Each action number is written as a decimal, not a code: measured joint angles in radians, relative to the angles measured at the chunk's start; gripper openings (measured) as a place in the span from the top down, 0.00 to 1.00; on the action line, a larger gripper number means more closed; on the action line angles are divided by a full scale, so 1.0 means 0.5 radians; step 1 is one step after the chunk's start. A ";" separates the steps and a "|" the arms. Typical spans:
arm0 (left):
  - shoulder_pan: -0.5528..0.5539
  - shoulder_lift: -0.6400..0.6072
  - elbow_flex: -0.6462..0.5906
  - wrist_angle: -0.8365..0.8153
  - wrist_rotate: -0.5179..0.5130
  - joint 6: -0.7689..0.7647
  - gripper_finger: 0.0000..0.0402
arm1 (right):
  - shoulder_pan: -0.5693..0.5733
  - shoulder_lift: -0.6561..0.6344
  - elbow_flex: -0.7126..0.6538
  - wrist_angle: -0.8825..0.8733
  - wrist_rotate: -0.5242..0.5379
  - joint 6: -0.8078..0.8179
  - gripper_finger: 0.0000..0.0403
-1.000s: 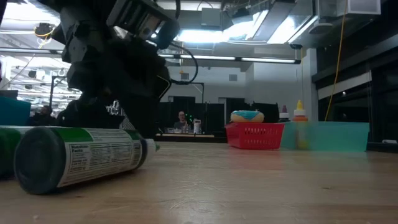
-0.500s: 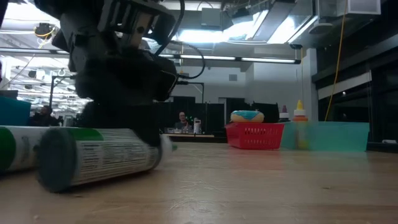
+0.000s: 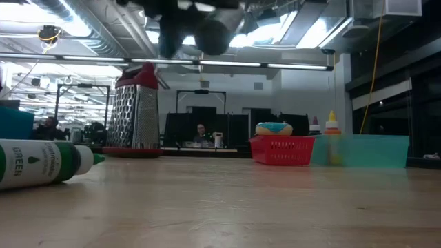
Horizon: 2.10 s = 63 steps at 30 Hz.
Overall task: Pick & Place Food Item
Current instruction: Put the right green food coloring bottle into the green bin
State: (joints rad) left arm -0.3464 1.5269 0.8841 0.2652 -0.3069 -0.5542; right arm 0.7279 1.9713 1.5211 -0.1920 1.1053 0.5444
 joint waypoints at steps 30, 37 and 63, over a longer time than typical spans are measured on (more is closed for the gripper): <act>-0.775 -0.277 0.003 0.033 -1.338 1.398 0.70 | -0.080 0.000 0.000 1.014 -0.137 -0.827 0.58; -0.811 -0.213 0.003 0.079 -1.305 1.390 0.70 | -0.143 0.000 0.000 1.014 -0.250 -0.811 0.58; -0.855 -0.106 0.003 0.270 -1.215 1.425 0.70 | -0.148 0.000 0.000 1.014 -0.226 -0.895 0.61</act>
State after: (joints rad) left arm -0.7738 1.4738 0.8856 0.4000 -0.9142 0.1581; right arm 0.6539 1.9713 1.5211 0.3149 0.9922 0.0967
